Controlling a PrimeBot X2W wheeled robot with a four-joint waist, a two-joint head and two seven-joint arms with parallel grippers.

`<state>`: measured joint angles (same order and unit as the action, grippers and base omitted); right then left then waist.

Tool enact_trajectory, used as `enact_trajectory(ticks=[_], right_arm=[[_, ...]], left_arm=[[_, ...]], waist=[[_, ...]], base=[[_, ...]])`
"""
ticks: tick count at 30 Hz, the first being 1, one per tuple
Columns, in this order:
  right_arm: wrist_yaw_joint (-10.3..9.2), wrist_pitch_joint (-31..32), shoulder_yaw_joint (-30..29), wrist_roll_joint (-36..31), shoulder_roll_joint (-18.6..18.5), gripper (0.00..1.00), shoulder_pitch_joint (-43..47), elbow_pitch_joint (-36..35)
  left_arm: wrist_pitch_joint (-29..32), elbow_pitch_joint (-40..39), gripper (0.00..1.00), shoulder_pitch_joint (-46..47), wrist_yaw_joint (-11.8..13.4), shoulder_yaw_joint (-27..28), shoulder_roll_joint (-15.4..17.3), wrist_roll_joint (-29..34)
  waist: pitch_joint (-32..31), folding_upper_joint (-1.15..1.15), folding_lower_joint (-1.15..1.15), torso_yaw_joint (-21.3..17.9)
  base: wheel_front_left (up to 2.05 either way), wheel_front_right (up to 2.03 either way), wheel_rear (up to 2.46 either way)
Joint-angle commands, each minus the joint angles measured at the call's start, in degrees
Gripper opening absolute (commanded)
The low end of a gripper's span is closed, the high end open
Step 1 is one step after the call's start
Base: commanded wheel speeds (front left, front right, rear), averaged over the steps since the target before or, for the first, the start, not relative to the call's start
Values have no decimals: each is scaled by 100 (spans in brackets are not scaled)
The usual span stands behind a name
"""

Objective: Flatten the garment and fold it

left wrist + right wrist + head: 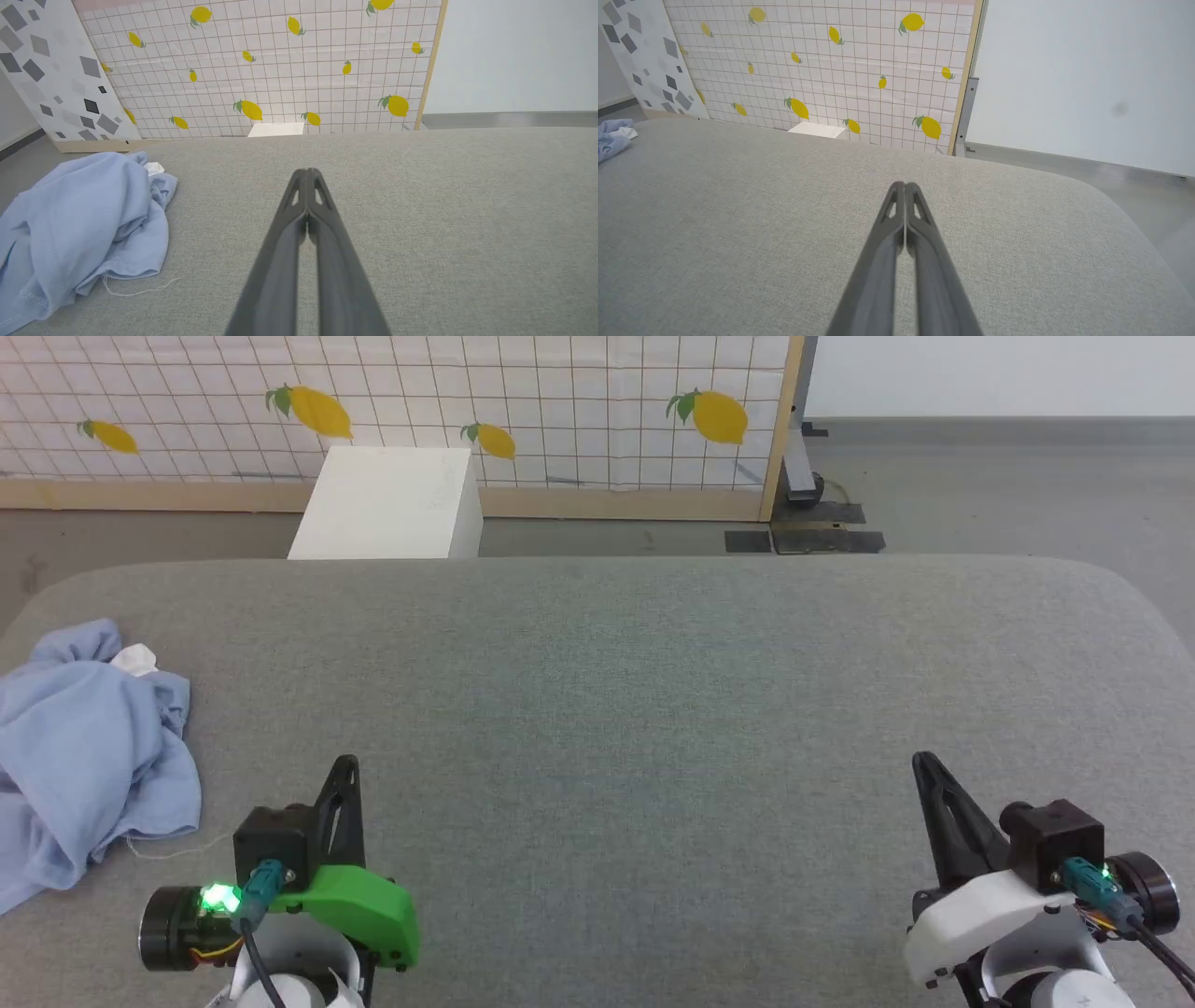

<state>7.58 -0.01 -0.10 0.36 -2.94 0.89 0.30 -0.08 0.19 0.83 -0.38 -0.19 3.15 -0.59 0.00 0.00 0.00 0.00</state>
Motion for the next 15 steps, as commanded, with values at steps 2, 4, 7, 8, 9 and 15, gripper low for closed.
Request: enact_trajectory(ticks=[2,4,7,8,9,15], right_arm=[[-9,1,10,-36,6,0,-89,-30],[-9,1,10,-36,6,0,-89,-30],[-9,1,10,-36,6,0,-89,-30],[-9,1,10,-36,6,0,-89,-30],[-9,1,10,-36,6,0,-89,-30],[-9,1,10,-36,6,0,-89,-30]], left_arm=[[8,-19,0,-83,38,19,-27,59],[8,-19,0,-83,38,19,-27,59],[8,-19,0,-83,38,19,-27,59],[8,-19,0,-83,38,19,-27,59],[8,-19,0,-83,38,19,-27,59],[8,-19,0,-83,38,19,-27,59]], waist=[[0,0,0,0],[0,0,0,0],[0,0,0,0],[0,0,0,0],[0,0,0,0],[0,0,0,0]], base=[[0,0,0],[0,0,0],[0,0,0],[0,0,0],[0,0,0],[0,0,0]])
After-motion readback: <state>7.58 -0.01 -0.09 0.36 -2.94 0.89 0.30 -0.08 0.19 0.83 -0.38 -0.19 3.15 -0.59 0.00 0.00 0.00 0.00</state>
